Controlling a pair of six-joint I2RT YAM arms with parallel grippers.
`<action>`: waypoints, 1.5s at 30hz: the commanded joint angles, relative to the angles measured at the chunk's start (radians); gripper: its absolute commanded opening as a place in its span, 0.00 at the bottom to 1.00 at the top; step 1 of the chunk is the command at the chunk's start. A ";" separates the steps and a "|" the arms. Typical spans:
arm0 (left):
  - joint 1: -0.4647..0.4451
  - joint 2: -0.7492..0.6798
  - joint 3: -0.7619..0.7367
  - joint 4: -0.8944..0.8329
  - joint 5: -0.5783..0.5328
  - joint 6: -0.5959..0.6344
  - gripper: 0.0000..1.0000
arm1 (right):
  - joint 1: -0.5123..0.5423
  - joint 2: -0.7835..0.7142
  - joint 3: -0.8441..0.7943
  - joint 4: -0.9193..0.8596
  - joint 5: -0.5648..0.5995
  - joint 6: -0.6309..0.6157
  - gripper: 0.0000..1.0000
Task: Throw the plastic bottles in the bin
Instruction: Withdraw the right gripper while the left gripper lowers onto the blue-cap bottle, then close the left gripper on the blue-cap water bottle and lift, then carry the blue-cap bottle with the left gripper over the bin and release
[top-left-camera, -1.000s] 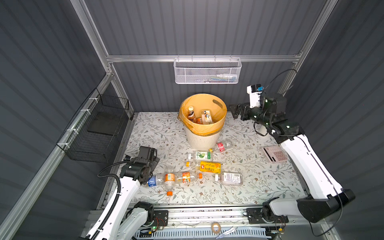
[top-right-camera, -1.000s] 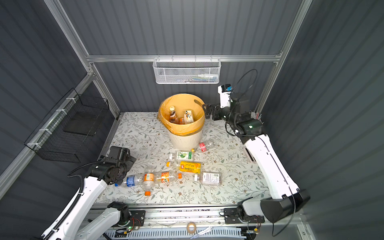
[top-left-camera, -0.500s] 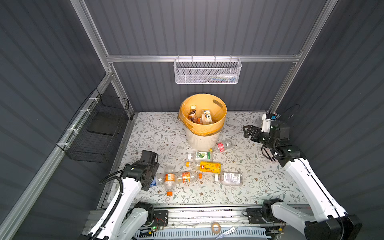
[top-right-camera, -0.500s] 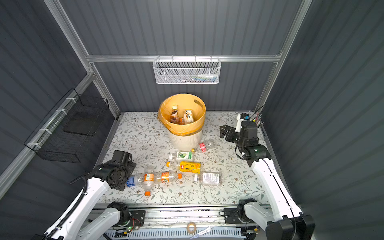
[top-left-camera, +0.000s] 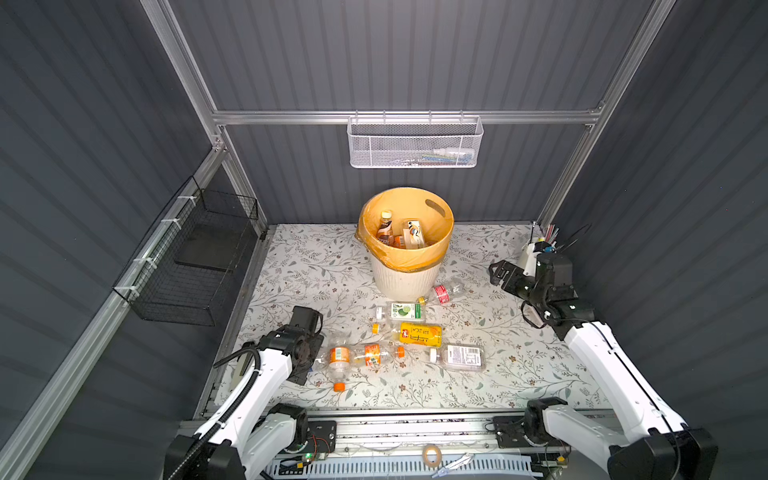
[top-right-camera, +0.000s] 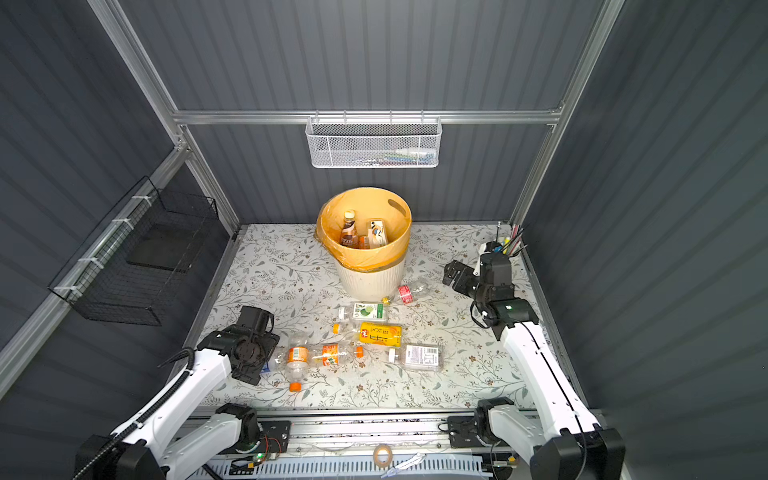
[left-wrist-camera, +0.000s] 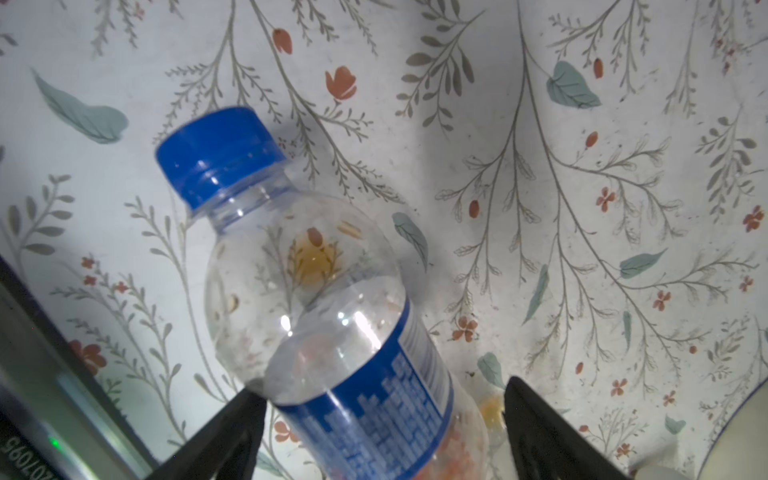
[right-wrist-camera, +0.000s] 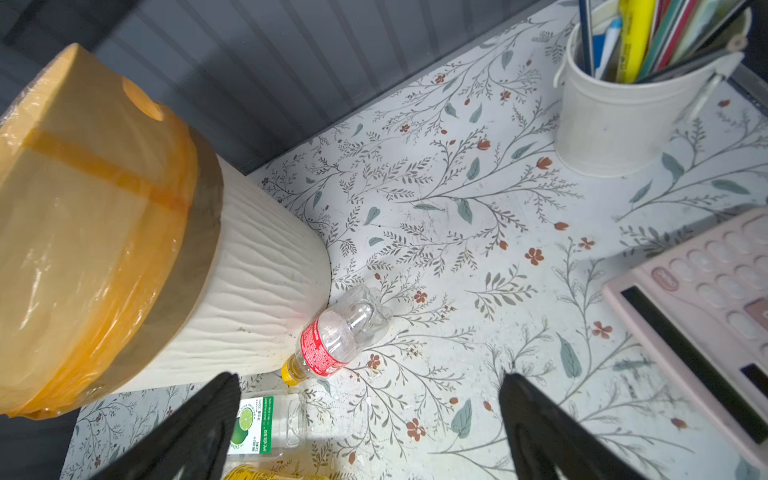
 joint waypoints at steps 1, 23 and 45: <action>-0.005 0.030 -0.027 0.073 0.020 0.011 0.84 | -0.006 -0.004 -0.013 0.018 -0.004 0.037 0.99; -0.004 0.014 -0.004 0.275 0.000 0.096 0.47 | -0.021 -0.032 -0.094 0.026 -0.012 0.046 0.99; -0.260 0.610 1.197 0.379 0.331 0.933 0.60 | -0.132 -0.100 -0.270 0.189 -0.227 0.203 0.99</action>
